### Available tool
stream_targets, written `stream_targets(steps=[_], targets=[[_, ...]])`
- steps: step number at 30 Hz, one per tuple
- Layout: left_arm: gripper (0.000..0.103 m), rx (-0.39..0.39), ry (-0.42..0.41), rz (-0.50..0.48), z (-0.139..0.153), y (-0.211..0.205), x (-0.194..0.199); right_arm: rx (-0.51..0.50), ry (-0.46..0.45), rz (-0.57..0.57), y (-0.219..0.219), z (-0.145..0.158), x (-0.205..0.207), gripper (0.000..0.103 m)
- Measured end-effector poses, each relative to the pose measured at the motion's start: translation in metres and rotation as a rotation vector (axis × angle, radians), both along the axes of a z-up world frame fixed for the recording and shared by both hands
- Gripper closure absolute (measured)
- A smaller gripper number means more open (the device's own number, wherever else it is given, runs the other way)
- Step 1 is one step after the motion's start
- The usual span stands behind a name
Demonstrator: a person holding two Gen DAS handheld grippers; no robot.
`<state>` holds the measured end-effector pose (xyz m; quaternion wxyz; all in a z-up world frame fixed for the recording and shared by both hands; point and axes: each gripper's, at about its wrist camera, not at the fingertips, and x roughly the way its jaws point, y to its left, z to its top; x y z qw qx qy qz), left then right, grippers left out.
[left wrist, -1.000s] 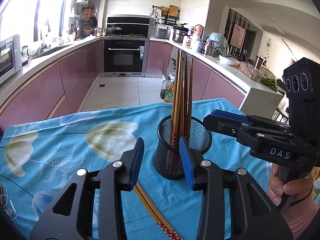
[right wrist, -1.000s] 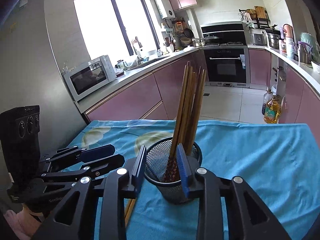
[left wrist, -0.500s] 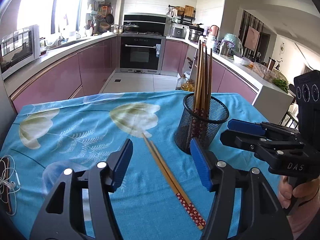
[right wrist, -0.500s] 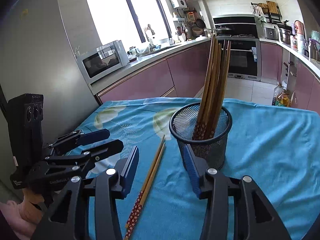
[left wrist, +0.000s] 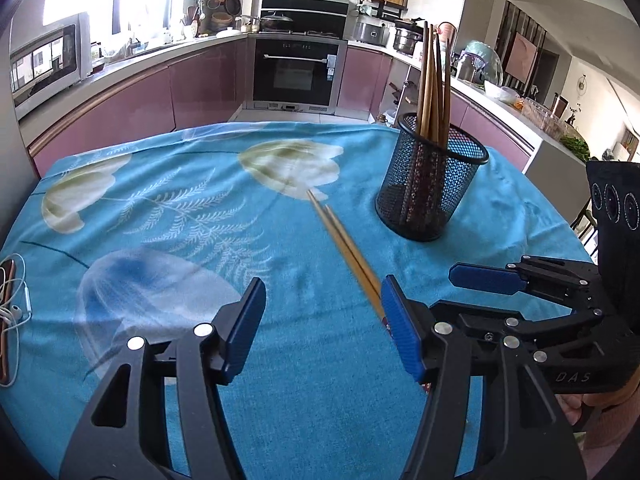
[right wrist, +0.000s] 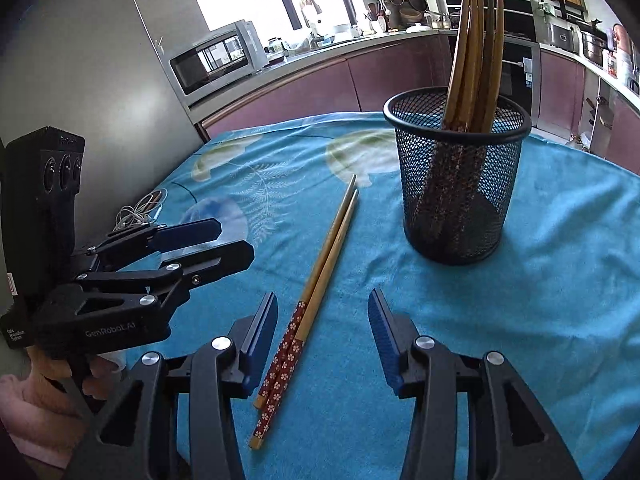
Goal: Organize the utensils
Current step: 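Withdraw both grippers and move them toward the last two chopsticks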
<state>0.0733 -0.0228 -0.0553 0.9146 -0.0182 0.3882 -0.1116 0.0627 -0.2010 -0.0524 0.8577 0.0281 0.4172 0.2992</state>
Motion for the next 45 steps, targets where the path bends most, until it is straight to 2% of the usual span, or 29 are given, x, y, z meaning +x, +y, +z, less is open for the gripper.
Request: stream_targets(steps=[7, 11, 19, 24, 29, 37, 40, 45], targets=[[0.044, 0.01, 0.015, -0.004, -0.008, -0.003, -0.002, 0.013, 0.024, -0.024, -0.005, -0.006, -0.001, 0.058], [0.041, 0.028, 0.026, -0.023, -0.012, -0.01, -0.002, 0.018, 0.032, -0.044, -0.008, -0.007, 0.002, 0.05], [0.04, 0.065, 0.063, -0.083, -0.025, -0.028, 0.002, 0.03, 0.04, -0.067, -0.017, -0.01, 0.006, 0.05], [0.042, 0.103, 0.084, -0.088, -0.034, -0.034, 0.005, 0.03, 0.044, -0.066, -0.02, -0.011, 0.006, 0.05], [0.042, 0.096, 0.088, -0.089, -0.036, -0.033, 0.006, 0.031, 0.049, -0.067, -0.019, -0.013, 0.008, 0.05], [0.052, 0.096, 0.105, -0.1, -0.034, -0.033, 0.003, 0.026, 0.047, -0.069, -0.018, -0.013, 0.007, 0.05], [0.052, 0.052, 0.108, -0.113, -0.031, -0.032, 0.002, 0.03, 0.048, -0.073, -0.019, -0.013, 0.008, 0.05], [0.052, 0.062, 0.112, -0.135, -0.036, -0.04, 0.002, 0.03, 0.048, -0.074, -0.019, -0.014, 0.008, 0.05]])
